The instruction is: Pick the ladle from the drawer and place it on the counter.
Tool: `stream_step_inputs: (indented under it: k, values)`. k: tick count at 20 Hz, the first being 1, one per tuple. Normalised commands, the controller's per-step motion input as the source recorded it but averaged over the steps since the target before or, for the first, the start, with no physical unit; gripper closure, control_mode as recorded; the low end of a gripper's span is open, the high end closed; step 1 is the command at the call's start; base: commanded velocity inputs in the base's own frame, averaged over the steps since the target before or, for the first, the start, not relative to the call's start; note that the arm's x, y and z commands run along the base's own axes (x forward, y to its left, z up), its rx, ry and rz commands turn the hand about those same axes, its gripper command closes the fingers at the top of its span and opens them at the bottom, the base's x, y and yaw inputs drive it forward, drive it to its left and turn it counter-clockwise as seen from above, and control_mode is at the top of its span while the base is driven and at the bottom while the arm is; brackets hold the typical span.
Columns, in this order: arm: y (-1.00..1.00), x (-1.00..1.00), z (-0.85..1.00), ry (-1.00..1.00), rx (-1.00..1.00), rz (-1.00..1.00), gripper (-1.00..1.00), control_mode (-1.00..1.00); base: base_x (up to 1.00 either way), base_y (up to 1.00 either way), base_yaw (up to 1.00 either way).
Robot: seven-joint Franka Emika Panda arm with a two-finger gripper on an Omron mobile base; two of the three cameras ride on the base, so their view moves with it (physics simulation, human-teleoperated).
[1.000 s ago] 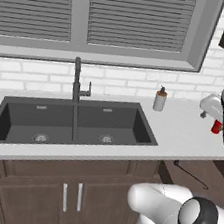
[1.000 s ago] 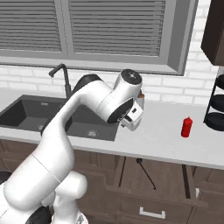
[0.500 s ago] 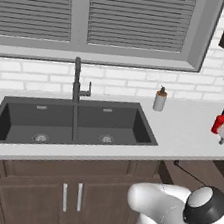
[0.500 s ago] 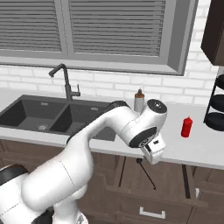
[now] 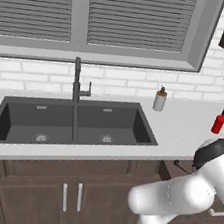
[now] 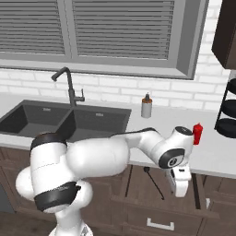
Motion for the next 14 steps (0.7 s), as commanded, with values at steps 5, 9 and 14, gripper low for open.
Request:
stream_step_inputs:
  k: [5,9,14]
  values:
    - [-0.55,0.00,-0.75,0.02,0.11,-0.29,-1.00,-1.00,0.00,0.00,0.00]
    - [-0.05,0.07,-0.66,0.00,0.12,-0.08,-1.00,-1.00,0.00,0.00,0.00]
    - [0.00,0.04,-0.44,0.00,0.09,0.00,-1.00,-1.00,0.00,0.00,0.00]
